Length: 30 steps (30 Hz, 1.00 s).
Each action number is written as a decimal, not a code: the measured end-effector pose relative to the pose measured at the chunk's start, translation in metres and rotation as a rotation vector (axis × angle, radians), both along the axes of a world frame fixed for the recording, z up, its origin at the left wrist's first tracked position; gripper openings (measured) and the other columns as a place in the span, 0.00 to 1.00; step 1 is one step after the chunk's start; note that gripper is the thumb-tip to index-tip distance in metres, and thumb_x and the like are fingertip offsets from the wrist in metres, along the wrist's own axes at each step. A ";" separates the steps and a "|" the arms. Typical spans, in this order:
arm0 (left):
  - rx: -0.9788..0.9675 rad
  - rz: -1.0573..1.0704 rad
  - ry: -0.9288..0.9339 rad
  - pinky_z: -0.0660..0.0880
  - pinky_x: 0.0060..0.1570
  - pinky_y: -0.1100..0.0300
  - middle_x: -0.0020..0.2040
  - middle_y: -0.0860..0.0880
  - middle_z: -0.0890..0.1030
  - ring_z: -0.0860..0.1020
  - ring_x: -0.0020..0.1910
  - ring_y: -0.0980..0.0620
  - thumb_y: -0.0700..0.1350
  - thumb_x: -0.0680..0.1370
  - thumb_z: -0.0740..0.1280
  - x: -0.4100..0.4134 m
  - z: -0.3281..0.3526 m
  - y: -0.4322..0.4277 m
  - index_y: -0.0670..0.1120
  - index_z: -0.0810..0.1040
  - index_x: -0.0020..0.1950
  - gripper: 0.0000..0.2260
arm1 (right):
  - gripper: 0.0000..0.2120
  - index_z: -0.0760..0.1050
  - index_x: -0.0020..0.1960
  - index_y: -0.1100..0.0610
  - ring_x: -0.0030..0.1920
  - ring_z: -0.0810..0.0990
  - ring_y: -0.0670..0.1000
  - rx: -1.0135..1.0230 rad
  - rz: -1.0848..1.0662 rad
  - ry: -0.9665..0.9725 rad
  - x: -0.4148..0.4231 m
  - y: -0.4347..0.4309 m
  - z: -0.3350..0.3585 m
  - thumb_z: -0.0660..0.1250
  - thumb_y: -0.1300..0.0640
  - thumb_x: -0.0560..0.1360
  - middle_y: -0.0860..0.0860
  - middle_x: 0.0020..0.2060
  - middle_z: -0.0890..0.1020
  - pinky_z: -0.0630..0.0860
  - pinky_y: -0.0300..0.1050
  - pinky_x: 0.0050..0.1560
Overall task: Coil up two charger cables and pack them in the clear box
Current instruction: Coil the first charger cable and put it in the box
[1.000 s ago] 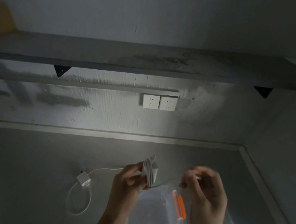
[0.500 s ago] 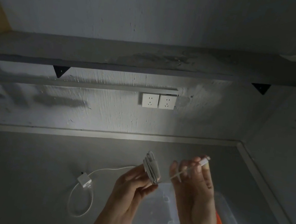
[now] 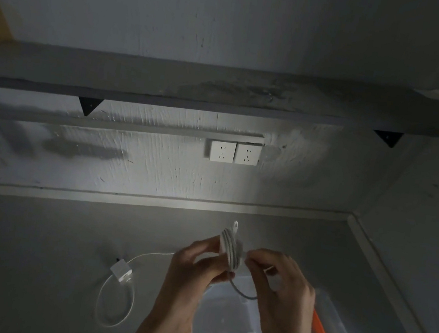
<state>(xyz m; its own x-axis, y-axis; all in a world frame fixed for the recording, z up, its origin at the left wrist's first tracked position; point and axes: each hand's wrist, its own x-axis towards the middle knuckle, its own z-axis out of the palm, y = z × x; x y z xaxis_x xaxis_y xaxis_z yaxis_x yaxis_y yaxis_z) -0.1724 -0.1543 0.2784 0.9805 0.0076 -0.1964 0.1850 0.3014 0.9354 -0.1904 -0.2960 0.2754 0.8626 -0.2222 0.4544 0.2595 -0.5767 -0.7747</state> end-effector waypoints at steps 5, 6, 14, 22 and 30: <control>0.119 -0.030 -0.094 0.83 0.42 0.54 0.48 0.33 0.84 0.84 0.38 0.46 0.40 0.67 0.74 -0.001 -0.002 0.001 0.53 0.88 0.44 0.10 | 0.15 0.82 0.46 0.45 0.42 0.79 0.39 -0.140 -0.027 0.044 -0.001 0.004 0.003 0.78 0.62 0.65 0.31 0.36 0.77 0.70 0.22 0.43; 0.166 -0.041 -0.127 0.83 0.41 0.55 0.48 0.33 0.83 0.85 0.39 0.46 0.39 0.69 0.75 0.000 -0.004 0.002 0.55 0.87 0.43 0.11 | 0.17 0.82 0.47 0.44 0.40 0.80 0.39 -0.159 -0.036 0.049 -0.002 0.005 0.002 0.78 0.62 0.65 0.30 0.36 0.75 0.72 0.24 0.41; 0.483 -0.046 -0.240 0.82 0.47 0.45 0.47 0.43 0.83 0.85 0.43 0.52 0.46 0.74 0.72 0.008 -0.027 0.002 0.70 0.80 0.45 0.15 | 0.20 0.75 0.57 0.37 0.41 0.85 0.41 -0.093 -0.139 0.124 -0.006 0.024 -0.020 0.72 0.59 0.73 0.39 0.40 0.86 0.80 0.44 0.41; 0.660 0.041 -0.291 0.81 0.43 0.58 0.42 0.48 0.79 0.83 0.38 0.56 0.45 0.74 0.71 0.016 -0.044 0.004 0.55 0.82 0.46 0.05 | 0.17 0.79 0.55 0.40 0.43 0.83 0.38 0.071 0.036 0.143 0.008 0.037 -0.026 0.70 0.62 0.75 0.39 0.46 0.82 0.81 0.36 0.44; 0.862 0.066 -0.317 0.78 0.43 0.55 0.39 0.52 0.76 0.79 0.39 0.56 0.52 0.77 0.68 0.026 -0.046 0.019 0.52 0.83 0.44 0.06 | 0.14 0.80 0.53 0.41 0.33 0.84 0.45 -0.350 -0.022 -0.020 0.021 0.044 -0.026 0.70 0.57 0.73 0.43 0.47 0.85 0.76 0.39 0.25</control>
<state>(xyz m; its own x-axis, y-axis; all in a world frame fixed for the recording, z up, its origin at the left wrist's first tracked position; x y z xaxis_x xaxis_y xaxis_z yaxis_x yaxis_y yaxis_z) -0.1466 -0.1350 0.2324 0.9799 0.0841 0.1811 -0.1114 -0.5228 0.8452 -0.1694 -0.2518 0.2498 0.8494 -0.0684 0.5232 0.2574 -0.8118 -0.5241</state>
